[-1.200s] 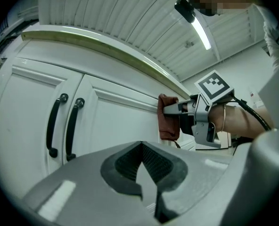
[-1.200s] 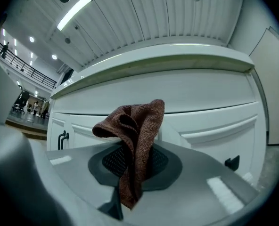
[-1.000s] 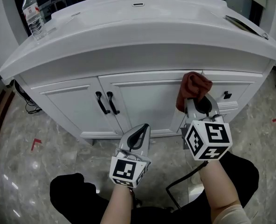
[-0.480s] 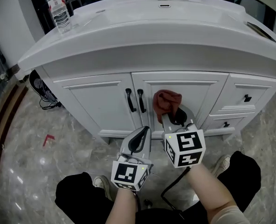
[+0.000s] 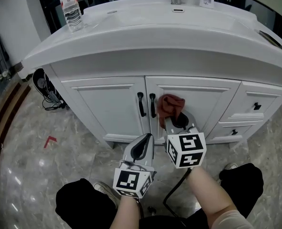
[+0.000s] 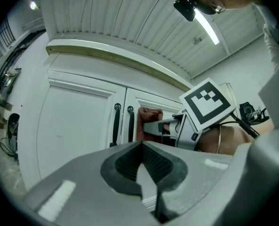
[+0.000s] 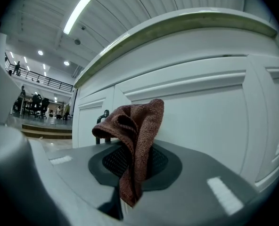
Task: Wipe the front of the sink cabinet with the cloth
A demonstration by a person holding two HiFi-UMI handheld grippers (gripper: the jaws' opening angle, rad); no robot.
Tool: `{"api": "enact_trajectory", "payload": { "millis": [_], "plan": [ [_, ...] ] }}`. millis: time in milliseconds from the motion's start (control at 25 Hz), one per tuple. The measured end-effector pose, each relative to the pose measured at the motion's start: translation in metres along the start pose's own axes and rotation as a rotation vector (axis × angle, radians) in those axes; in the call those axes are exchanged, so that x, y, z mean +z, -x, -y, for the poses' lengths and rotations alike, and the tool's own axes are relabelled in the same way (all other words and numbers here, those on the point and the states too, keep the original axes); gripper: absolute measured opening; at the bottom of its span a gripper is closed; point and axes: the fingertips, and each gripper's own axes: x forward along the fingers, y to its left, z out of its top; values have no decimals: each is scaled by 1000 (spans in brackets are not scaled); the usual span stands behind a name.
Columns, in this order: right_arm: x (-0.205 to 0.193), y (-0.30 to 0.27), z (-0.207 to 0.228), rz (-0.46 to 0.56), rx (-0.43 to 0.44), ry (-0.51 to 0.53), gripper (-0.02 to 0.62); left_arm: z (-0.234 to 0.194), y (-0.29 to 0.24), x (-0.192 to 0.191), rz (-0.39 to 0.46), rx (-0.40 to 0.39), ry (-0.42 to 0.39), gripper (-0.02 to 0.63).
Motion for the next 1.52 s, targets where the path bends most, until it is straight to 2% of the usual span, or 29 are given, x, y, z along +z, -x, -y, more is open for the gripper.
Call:
{"api": "enact_trajectory", "payload": {
  "millis": [200,480,840,1000,1120,1200,1280,1400,1520],
  "plan": [
    [-2,13,24,-10,-26,4,81,7,-8,-7,-4,-19,12,0],
    [-1,37,71,-17,-116,-1,81,39,-30,-6,5,-89,17,0],
    [0,81,144,-24,-286,-34,81,78,-47,-14,-4,-158,21,0],
    [1,95,160,-13,-292,-56,84,88,-52,-22,-23,-180,17,0],
    [-3,106,174,-1,-337,-94,84,90,-53,-25,-28,-181,12,0],
    [-4,109,173,2,-356,-76,81,85,-51,-27,-29,-170,12,0],
    [-6,102,159,6,-311,-59,80,77,-49,-30,-34,-151,10,0],
    [-18,82,129,-9,-195,-127,80,63,-44,-34,-48,-128,7,0],
    [-37,61,98,-53,-136,-135,80,43,-35,-35,-53,-90,6,0]
  ]
}}
